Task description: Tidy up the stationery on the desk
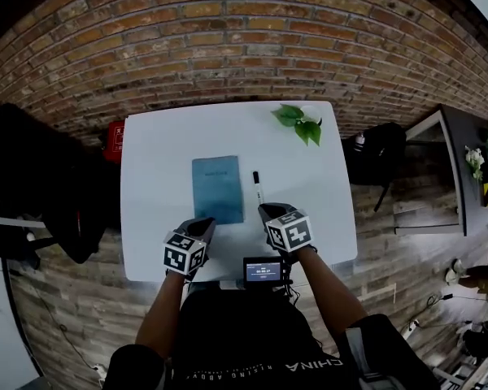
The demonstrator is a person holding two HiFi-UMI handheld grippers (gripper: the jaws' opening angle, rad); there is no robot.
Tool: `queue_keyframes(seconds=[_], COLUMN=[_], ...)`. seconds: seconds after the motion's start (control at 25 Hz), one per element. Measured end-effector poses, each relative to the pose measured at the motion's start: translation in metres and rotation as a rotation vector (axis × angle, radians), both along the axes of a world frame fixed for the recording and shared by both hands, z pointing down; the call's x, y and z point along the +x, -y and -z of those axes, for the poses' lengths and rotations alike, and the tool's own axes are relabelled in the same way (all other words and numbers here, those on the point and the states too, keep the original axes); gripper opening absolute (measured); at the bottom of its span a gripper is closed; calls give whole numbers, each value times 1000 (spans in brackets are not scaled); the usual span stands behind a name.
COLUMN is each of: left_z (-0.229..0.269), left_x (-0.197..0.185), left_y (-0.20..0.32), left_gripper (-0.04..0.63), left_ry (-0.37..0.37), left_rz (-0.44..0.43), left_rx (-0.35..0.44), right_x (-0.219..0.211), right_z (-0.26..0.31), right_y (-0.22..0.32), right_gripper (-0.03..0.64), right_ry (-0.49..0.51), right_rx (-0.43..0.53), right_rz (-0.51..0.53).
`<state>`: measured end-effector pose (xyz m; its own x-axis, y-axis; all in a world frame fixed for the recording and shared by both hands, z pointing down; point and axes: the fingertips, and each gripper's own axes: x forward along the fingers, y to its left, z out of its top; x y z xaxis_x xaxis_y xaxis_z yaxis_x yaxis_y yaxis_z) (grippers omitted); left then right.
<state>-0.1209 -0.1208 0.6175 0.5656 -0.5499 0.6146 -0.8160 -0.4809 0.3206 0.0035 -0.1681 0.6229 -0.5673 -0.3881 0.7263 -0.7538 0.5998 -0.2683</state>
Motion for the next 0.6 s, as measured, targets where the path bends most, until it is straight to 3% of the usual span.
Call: queue_keyframes(seconds=[0.6], left_z=[10], left_x=[10], left_y=[-59], left_gripper=[11], left_ry=[40], left_rz=[142], left_rx=[34], right_x=[24], right_z=[-16], right_y=[-25], right_gripper=[9], right_ry=[-16], right_rx=[9], right_rz=[113])
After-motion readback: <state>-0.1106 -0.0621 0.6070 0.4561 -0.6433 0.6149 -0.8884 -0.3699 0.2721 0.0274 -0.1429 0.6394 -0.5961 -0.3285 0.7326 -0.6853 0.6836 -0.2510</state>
